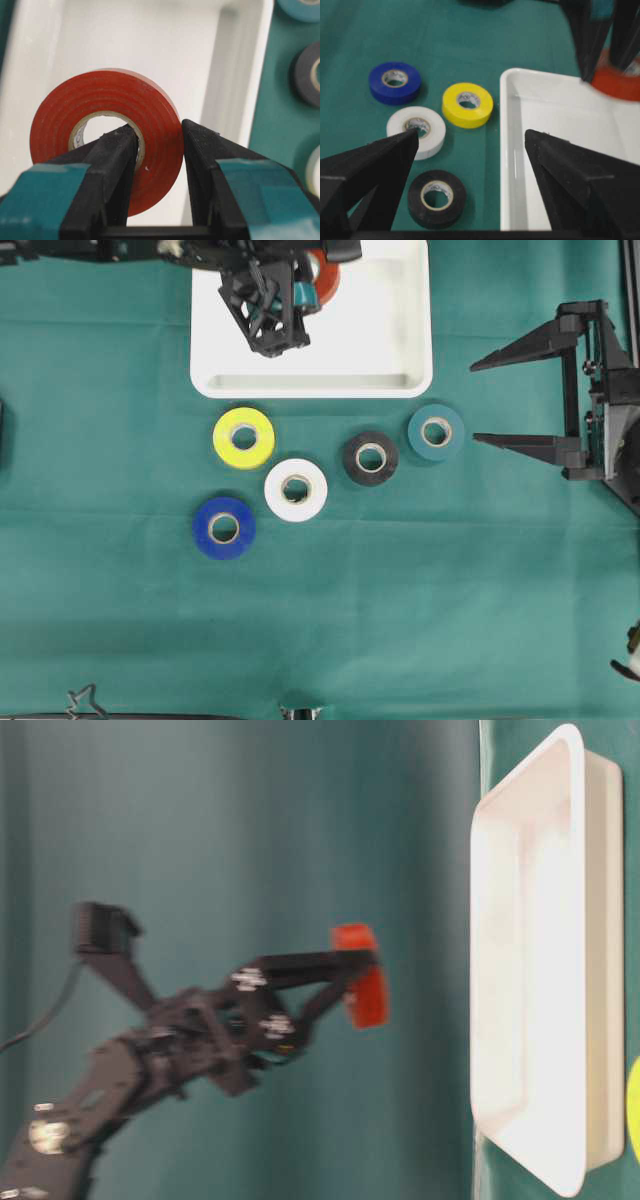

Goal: Pick up the tape from a random location and place it into the white case.

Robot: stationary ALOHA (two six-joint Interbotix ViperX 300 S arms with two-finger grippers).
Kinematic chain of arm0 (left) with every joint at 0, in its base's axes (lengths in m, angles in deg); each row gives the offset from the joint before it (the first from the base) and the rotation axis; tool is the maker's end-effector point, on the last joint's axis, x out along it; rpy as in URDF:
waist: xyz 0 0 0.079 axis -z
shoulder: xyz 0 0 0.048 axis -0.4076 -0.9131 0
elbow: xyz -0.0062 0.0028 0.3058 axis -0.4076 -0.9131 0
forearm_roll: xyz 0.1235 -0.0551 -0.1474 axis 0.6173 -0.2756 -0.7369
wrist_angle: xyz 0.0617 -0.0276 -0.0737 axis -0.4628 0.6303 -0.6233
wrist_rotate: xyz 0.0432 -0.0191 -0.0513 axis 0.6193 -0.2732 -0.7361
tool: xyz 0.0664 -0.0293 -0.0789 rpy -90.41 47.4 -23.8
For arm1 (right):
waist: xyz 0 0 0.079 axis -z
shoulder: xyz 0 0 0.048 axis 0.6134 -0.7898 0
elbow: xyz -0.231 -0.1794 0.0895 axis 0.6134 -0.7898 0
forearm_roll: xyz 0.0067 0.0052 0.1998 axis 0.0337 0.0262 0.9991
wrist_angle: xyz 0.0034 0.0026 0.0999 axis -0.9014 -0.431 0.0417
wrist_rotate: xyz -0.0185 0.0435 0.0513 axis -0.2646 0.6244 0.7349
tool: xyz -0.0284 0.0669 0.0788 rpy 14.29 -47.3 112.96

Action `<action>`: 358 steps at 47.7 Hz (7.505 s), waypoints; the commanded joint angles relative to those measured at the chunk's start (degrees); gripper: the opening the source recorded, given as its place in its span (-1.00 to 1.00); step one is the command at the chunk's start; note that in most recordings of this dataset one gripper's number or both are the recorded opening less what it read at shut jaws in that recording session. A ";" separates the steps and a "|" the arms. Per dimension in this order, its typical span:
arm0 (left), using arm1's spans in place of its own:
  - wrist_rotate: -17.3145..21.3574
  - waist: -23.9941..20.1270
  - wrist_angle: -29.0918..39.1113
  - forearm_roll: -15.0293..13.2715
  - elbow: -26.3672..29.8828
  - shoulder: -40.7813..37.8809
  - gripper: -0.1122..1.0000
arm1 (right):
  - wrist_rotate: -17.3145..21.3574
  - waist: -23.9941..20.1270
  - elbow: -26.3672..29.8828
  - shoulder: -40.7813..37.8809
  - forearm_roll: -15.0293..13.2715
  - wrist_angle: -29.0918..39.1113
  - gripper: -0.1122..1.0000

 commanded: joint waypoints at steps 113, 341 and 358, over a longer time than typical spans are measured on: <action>-0.09 -0.18 -6.33 -0.18 -0.44 2.99 0.91 | -0.09 0.00 1.93 -0.44 -0.26 1.14 0.85; -0.70 11.69 -26.19 -0.79 -50.98 58.18 0.90 | 1.05 -7.56 13.97 -18.90 0.53 -2.29 0.85; -0.79 11.78 -26.19 -0.88 -51.06 58.01 0.90 | 0.97 -7.82 25.58 -31.73 0.44 -3.34 0.85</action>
